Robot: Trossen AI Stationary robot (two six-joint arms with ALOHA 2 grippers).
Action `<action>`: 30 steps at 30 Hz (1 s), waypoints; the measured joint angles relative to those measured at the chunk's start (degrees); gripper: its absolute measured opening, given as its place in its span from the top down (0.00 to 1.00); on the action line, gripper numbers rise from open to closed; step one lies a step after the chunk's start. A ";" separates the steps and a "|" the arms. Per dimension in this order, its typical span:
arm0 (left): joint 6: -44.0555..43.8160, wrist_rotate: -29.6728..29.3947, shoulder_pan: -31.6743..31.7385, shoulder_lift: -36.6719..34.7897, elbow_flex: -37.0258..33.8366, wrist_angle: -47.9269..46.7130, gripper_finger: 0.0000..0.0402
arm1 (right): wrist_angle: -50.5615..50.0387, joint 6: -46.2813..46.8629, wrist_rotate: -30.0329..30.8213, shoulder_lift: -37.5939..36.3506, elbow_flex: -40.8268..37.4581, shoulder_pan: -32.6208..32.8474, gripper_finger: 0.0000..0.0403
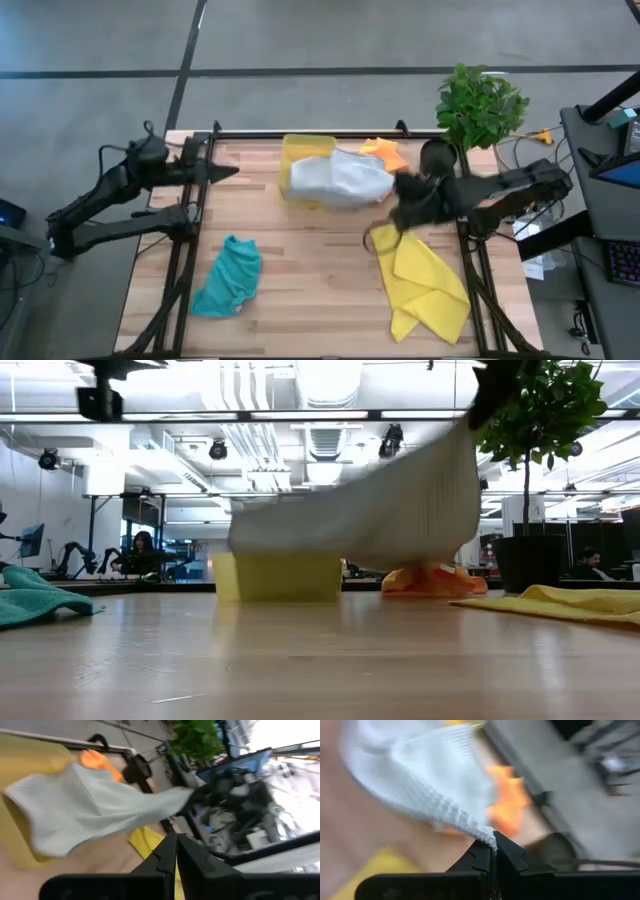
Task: Fold microfiber towels
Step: Fold the gray microfiber cloth
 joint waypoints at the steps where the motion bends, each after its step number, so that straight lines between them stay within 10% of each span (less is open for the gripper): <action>1: -1.14 -1.51 -1.92 -0.50 -0.47 0.08 1.00 | 2.42 1.37 -1.35 0.00 -1.81 1.56 0.98; 9: -2.16 -5.79 -13.71 5.05 -2.09 0.27 1.00 | 12.14 8.66 -4.81 1.24 -6.08 8.42 0.98; 22: 29.87 -1.82 -30.03 46.67 4.53 23.94 1.00 | 12.60 -2.36 -8.09 1.80 2.79 -1.00 0.98; 30: 37.23 -4.05 -30.73 60.00 15.56 21.85 0.96 | 13.75 -8.49 -15.69 1.07 6.17 -7.32 0.98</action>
